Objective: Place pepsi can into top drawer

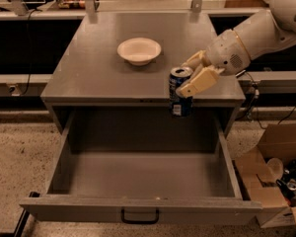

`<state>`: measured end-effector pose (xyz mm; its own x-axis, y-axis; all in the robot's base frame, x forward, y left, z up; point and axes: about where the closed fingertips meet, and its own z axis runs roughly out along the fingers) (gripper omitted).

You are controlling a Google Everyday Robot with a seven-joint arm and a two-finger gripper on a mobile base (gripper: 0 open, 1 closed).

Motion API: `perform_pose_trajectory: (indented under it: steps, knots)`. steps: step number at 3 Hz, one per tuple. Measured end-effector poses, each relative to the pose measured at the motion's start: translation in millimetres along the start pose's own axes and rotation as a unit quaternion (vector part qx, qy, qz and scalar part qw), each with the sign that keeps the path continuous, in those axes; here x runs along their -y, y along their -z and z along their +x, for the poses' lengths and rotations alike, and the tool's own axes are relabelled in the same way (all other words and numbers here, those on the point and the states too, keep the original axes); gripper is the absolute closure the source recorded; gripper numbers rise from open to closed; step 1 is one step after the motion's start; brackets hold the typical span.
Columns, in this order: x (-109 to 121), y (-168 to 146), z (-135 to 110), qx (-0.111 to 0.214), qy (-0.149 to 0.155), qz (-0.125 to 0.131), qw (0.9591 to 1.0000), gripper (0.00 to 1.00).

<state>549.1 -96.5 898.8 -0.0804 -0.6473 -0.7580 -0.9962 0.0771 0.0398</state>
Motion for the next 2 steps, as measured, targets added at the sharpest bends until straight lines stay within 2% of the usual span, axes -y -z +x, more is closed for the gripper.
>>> perform_pose_trajectory:
  steps: [1,2]
  knots:
    - [0.4,-1.6,-1.1,0.0,0.001,-0.001,1.0,1.0]
    - [-2.2,-18.1,15.4,0.012,0.021,0.015,0.9996,1.0]
